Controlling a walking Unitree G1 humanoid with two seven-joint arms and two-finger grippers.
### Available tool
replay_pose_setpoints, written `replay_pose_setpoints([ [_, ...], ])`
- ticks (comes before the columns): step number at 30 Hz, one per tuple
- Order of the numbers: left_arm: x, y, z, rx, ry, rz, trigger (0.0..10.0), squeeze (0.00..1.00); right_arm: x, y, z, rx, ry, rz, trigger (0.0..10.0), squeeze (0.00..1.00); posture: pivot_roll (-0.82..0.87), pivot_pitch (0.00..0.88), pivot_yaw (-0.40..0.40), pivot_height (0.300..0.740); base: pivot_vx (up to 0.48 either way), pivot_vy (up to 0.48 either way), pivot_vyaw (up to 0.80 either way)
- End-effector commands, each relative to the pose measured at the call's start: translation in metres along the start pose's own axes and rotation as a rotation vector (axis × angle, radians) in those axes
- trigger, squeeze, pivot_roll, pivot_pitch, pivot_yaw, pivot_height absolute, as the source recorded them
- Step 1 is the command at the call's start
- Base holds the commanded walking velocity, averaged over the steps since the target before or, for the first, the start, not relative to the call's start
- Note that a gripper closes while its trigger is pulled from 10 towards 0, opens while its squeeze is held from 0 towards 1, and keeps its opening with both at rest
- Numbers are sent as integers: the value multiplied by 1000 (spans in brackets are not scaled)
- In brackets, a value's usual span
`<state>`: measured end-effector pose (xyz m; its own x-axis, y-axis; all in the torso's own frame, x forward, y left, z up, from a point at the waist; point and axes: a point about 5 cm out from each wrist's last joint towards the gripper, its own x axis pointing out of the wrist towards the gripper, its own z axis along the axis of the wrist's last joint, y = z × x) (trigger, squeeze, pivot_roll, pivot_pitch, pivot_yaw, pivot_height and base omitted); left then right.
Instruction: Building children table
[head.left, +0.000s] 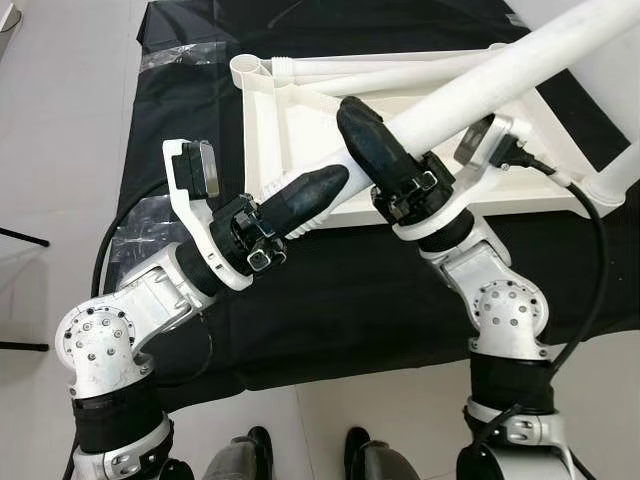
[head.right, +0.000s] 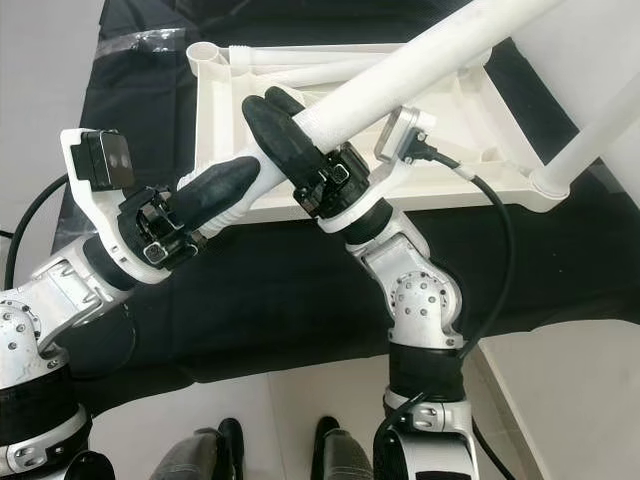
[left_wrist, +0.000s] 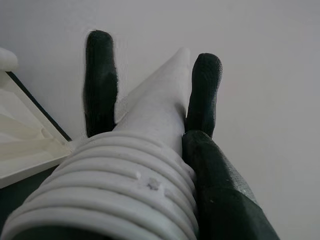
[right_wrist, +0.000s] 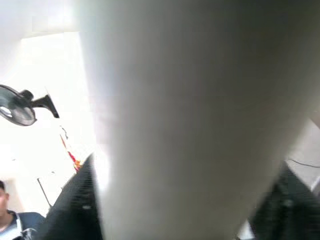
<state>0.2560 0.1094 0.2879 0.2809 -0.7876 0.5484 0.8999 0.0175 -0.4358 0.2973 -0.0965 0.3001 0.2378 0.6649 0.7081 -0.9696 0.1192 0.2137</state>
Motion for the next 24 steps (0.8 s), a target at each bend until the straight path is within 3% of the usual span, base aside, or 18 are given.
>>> replay_pose_setpoints([
  [1,6,-5,-14,-33,67,-37,0,0,9,7,-5,11,12,60,0,0,40,253,-58,740,0,0,0],
  [14,7,-2,-12,-12,48,1,353,0,12,14,-12,15,49,118,0,0,37,255,-57,740,0,0,0],
  [15,7,1,-9,21,33,42,10000,0,11,13,-12,5,55,107,0,0,37,255,-56,740,0,0,0],
  [16,7,5,-7,45,14,76,10000,98,11,11,-12,-5,59,96,0,0,38,256,-56,740,0,0,0],
  [18,7,10,-2,52,-21,116,10000,98,11,9,-12,-15,62,79,0,0,39,258,-56,740,0,0,0],
  [19,5,17,4,45,-62,163,10000,1000,11,3,-11,-47,65,31,0,0,40,258,-55,740,0,0,0],
  [22,-5,23,13,55,-101,231,10000,1000,10,-16,-4,-134,51,-118,0,0,41,262,-55,740,0,0,0],
  [23,-5,23,13,55,-101,231,10000,1000,10,-16,-4,-134,51,-118,0,0,41,262,-55,740,0,0,0],
  [24,-12,27,18,107,-127,306,10000,1000,8,-31,5,-180,23,-240,0,0,43,263,-55,740,0,0,0],
])
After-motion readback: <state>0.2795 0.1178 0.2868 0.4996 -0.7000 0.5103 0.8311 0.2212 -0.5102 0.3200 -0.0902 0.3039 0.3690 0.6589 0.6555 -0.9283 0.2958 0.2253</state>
